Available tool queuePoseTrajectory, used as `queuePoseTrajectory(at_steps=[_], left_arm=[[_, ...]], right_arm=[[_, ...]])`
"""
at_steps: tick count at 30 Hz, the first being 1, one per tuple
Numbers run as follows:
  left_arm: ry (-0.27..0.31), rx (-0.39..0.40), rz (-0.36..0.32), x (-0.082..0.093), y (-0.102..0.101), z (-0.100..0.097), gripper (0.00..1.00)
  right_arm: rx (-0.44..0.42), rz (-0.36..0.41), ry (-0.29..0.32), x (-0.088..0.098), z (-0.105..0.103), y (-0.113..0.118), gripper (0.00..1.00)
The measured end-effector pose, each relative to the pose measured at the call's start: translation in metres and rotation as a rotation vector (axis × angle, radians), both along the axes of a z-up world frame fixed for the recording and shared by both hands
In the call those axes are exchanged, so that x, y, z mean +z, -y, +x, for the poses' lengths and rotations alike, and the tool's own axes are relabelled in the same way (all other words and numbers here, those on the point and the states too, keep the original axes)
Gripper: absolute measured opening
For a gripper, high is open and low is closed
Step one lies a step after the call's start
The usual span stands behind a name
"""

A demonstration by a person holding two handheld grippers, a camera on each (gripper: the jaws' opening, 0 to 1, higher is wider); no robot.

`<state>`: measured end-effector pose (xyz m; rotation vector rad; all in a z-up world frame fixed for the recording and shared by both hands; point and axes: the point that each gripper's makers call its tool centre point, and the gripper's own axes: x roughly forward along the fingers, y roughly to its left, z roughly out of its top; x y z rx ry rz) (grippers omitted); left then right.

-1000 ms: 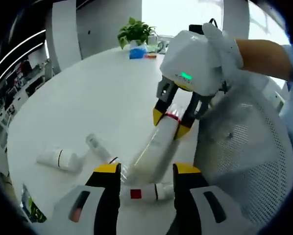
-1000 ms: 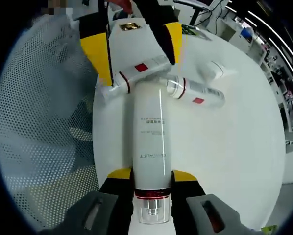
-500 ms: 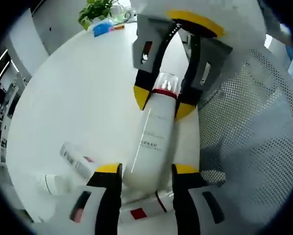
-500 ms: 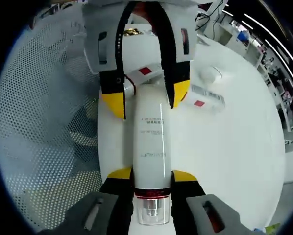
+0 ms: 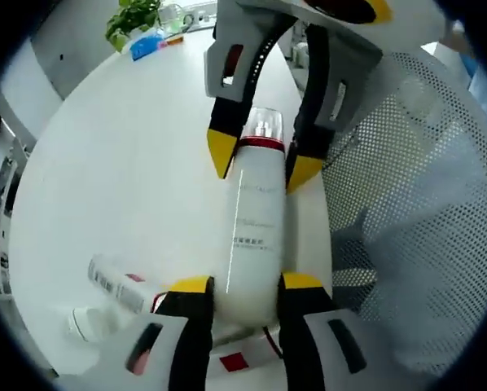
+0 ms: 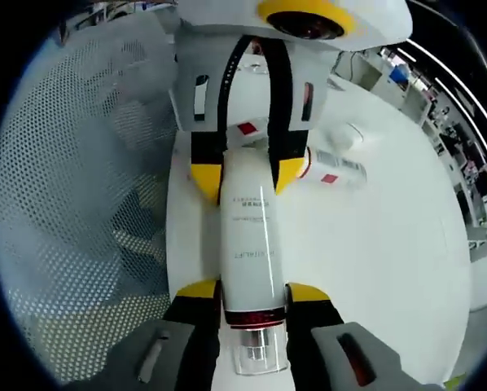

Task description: Arrange the skincare products in the storage area until every visible bottle or jar stands upright without overlapping.

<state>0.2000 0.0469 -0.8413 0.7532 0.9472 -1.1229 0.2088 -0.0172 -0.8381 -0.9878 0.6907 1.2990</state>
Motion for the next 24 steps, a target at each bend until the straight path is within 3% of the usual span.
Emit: queuePoseTrajectory(at_steps=[10, 15, 19, 24], left_arm=[[-0.004, 0.006, -0.022, 0.000, 0.000, -0.002, 0.26], [-0.004, -0.003, -0.028, -0.001, 0.000, -0.002, 0.26], [-0.006, -0.003, -0.036, -0.001, 0.000, -0.003, 0.26], [-0.005, 0.028, -0.058, -0.001, 0.000, -0.002, 0.26]], right_arm=[[-0.183, 0.182, -0.083, 0.001, 0.012, 0.039, 0.31], [-0.186, 0.264, -0.107, -0.001, 0.010, 0.044, 0.29], [-0.189, 0.327, -0.166, -0.002, 0.007, 0.038, 0.28], [-0.163, 0.374, -0.170, -0.001, 0.009, 0.037, 0.26]])
